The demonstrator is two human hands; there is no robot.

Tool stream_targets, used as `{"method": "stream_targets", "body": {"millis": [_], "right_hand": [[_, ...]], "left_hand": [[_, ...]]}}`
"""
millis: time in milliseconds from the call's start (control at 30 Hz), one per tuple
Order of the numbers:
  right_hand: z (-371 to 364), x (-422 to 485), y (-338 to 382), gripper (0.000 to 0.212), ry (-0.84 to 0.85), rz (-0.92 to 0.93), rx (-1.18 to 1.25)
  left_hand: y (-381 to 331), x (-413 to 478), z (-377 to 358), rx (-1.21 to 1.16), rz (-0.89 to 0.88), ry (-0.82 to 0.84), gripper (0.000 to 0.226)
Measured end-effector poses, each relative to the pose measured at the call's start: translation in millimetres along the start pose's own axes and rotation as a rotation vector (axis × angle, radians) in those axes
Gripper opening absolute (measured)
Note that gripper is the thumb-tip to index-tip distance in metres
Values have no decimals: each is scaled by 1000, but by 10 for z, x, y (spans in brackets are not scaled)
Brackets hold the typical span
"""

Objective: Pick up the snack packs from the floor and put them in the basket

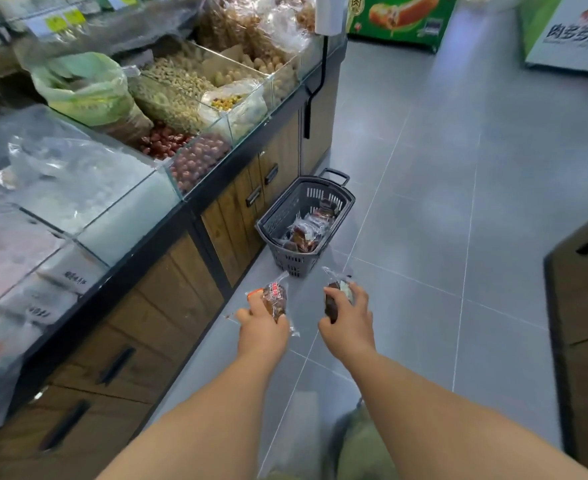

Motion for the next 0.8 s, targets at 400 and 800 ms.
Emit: {"method": "stream_targets", "body": {"millis": [400,800], "right_hand": [[857,2204,582,53,39,82,-77],[1230,3996,1356,51,93,126,-148]], "left_hand": [[-1349,1745,-492,-90,88,-60,54],[-2058,3403,-844,-164,169,-65,55]]}}
Point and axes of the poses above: each hand's wrist, its own x-axis towards the middle knuckle, its own z-axis out of the back of the hand, y = z × x, the point moved 3 cm from there along x, towards the middle knuckle, and after that the axes turned 14 degrees about -z, right-handed, at the moved point
